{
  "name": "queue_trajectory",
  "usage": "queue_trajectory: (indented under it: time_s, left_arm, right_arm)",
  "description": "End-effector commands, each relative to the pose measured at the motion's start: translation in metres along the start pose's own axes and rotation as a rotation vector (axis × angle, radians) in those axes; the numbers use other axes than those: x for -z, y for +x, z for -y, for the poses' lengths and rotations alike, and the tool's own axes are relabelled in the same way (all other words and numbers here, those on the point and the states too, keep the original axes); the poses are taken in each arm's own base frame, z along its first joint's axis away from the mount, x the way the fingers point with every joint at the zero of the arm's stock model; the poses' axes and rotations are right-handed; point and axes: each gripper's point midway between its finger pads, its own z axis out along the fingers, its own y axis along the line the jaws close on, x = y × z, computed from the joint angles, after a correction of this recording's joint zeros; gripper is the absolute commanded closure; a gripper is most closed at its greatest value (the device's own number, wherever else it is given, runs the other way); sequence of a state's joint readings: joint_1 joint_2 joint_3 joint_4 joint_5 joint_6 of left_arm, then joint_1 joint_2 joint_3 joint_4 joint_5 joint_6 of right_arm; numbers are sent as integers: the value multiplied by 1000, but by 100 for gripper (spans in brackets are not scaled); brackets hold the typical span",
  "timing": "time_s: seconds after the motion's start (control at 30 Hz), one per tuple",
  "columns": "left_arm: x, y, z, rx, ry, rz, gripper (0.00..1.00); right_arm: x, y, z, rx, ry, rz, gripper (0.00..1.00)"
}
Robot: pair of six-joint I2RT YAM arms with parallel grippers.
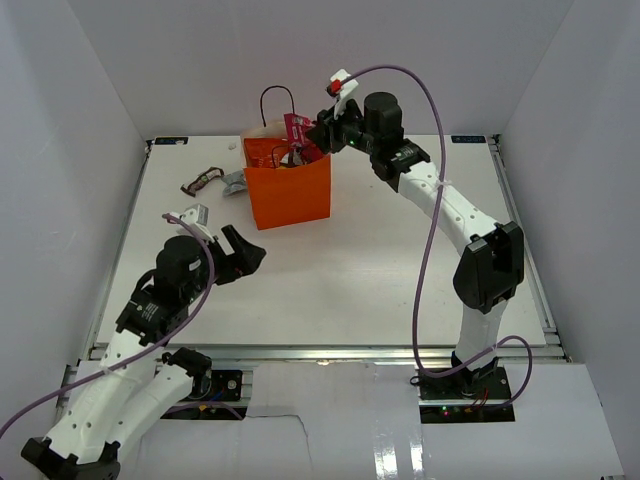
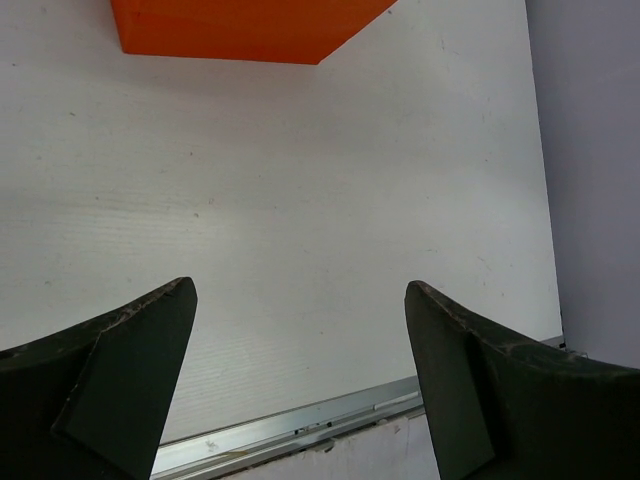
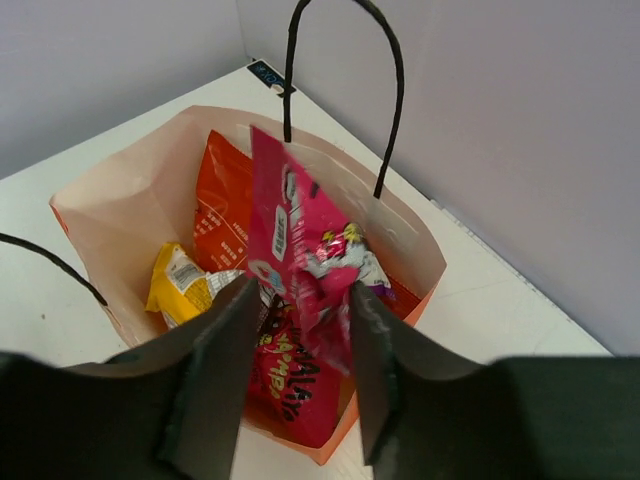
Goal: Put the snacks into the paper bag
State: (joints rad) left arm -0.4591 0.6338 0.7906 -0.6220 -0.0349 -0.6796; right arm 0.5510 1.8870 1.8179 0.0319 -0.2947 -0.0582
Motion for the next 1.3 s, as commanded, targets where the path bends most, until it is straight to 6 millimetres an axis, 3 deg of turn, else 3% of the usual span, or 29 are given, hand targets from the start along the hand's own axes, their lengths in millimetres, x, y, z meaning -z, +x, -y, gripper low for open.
queue_trajectory:
  time_s: [0.0, 0.17, 0.3, 0.4, 0.47, 0.5, 0.53, 0.57, 0.6, 0.7, 0.73, 0.77, 0.8, 0.87, 0.9, 0.93, 1.03, 1.07, 1.1, 1.13, 1.17, 1.27]
  left_arm:
    - [-8, -4, -5, 45, -44, 15, 4]
    - [-18, -22, 1, 90, -87, 41, 3]
    - [-32, -36, 8, 105, -119, 33, 3]
    - [-45, -48, 1, 123, -173, 30, 4]
    - [-55, -57, -16, 160, -226, 32, 5]
    - [-57, -64, -22, 182, -238, 41, 5]
    - [-60, -67, -26, 212, -240, 36, 6]
    - [-66, -76, -47, 254, -291, 49, 7]
    - [-71, -83, -54, 275, -300, 64, 7]
    - [-92, -98, -94, 412, -379, 87, 9]
    - [-100, -99, -100, 458, -376, 74, 9]
    - [-111, -100, -123, 556, -425, 74, 10]
    - [-120, -110, -128, 593, -422, 94, 10]
    - [-136, -119, -139, 642, -430, 113, 10]
    - [-154, -118, -151, 650, -446, 102, 10]
    - [-162, -133, -151, 650, -433, 124, 10]
    - [-203, -134, -168, 608, -425, 71, 11]
    - [-214, -152, -164, 580, -387, 90, 12]
    - [-236, -135, -173, 536, -354, 3, 13]
    - [-247, -131, -177, 513, -336, -30, 18]
    - [-255, -143, -174, 497, -321, -43, 18]
    - [-280, -138, -194, 448, -354, -104, 17]
  right_arm:
    - [15, -34, -5, 57, -18, 82, 50]
    - [26, -52, -9, 74, -33, 106, 30]
    - [49, -77, -4, 70, -76, 149, 25]
    - [73, -83, -2, 79, -151, 158, 21]
    - [89, -86, -5, 83, -184, 161, 19]
    - [97, -74, -1, 75, -212, 137, 18]
    - [108, -75, -3, 86, -220, 137, 17]
    - [115, -68, -1, 84, -227, 121, 17]
    - [125, -55, 2, 78, -239, 86, 16]
    - [153, 3, -2, 14, -272, -28, 15]
    - [165, 34, -9, -22, -276, -82, 15]
    - [173, 52, -10, -33, -270, -116, 15]
    - [189, 86, -19, -48, -268, -175, 14]
    - [208, 113, -22, -68, -243, -215, 14]
    - [220, 114, -29, -54, -239, -208, 14]
    - [229, 139, -36, -82, -241, -246, 13]
    - [248, 147, -43, -60, -218, -245, 13]
    - [253, 155, -45, -70, -210, -255, 12]
    - [257, 153, -47, -59, -207, -246, 12]
    - [258, 154, -48, -62, -207, -247, 12]
    - [261, 156, -51, -69, -212, -249, 12]
    - [263, 157, -53, -73, -221, -253, 12]
